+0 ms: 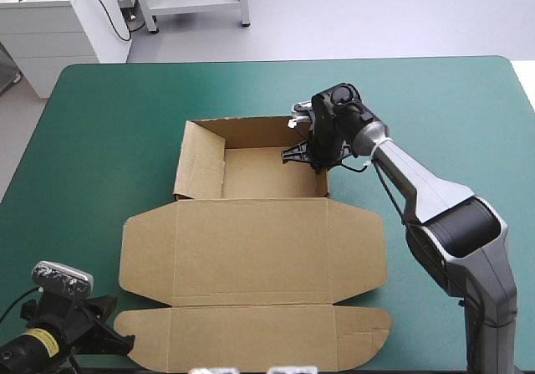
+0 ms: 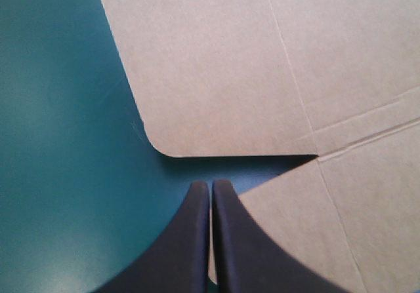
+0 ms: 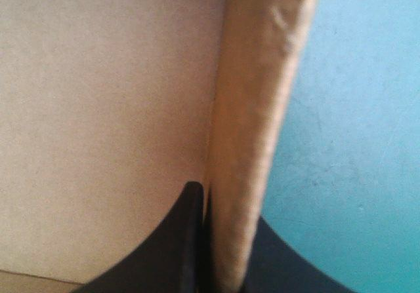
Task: Fold the box
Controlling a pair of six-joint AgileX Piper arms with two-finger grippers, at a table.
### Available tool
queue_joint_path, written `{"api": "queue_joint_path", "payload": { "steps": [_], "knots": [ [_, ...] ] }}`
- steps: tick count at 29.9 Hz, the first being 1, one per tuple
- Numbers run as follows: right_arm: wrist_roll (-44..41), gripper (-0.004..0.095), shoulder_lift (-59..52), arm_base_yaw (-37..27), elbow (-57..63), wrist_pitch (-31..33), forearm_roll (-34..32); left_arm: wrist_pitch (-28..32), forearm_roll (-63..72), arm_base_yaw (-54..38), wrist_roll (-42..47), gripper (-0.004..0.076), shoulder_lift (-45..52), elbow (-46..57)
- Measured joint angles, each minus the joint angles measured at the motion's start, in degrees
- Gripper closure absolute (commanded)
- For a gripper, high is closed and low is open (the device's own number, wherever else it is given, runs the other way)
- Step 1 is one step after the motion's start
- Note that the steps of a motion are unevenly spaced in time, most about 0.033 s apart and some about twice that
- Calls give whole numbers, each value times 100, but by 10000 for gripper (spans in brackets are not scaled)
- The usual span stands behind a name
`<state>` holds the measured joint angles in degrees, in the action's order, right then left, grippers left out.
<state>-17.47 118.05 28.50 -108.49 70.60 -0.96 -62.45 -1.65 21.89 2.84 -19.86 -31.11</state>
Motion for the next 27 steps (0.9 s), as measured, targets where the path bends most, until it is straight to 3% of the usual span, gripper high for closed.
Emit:
{"api": "queue_joint_path", "payload": {
  "steps": [17,27],
  "knots": [
    [27,927,-57,-100,0,-68,-79,182,-6,0,0,731,224,283],
    [423,927,-696,-1231,2,25,-315,182,-11,0,0,731,224,283]
  ]
}}
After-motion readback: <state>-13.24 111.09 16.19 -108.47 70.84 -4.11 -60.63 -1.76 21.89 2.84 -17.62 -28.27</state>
